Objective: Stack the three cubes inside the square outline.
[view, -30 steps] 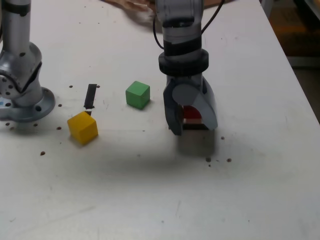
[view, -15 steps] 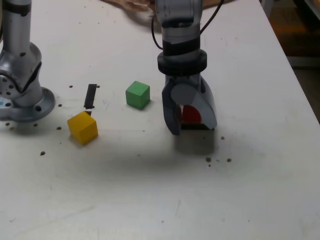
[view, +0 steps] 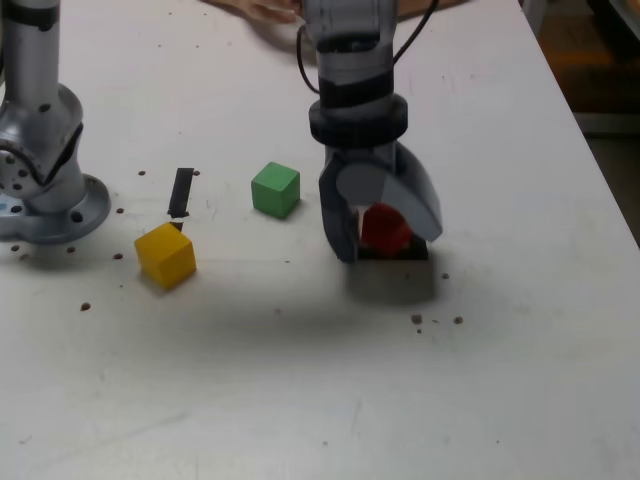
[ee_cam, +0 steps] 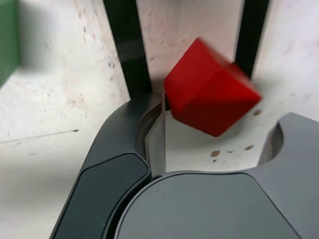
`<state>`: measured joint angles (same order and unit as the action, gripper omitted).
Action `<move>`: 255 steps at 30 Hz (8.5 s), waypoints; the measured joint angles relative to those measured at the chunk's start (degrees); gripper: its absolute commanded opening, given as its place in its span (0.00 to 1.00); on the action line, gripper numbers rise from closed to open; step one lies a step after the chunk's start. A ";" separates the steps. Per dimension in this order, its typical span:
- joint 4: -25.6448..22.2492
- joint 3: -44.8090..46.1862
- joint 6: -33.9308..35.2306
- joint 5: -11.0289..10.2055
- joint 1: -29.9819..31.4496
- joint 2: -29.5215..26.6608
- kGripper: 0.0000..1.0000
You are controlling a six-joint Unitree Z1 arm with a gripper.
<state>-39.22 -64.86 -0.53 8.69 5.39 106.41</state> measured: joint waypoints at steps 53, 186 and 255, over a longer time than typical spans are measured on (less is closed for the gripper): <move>-19.00 -14.06 9.88 -6.23 -4.76 4.45 0.92; -23.28 -2.33 -1.31 -16.95 -2.04 -20.30 0.86; -2.94 25.90 5.23 -12.62 29.30 -20.01 0.04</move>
<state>-42.15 -38.96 4.70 -3.93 34.69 86.40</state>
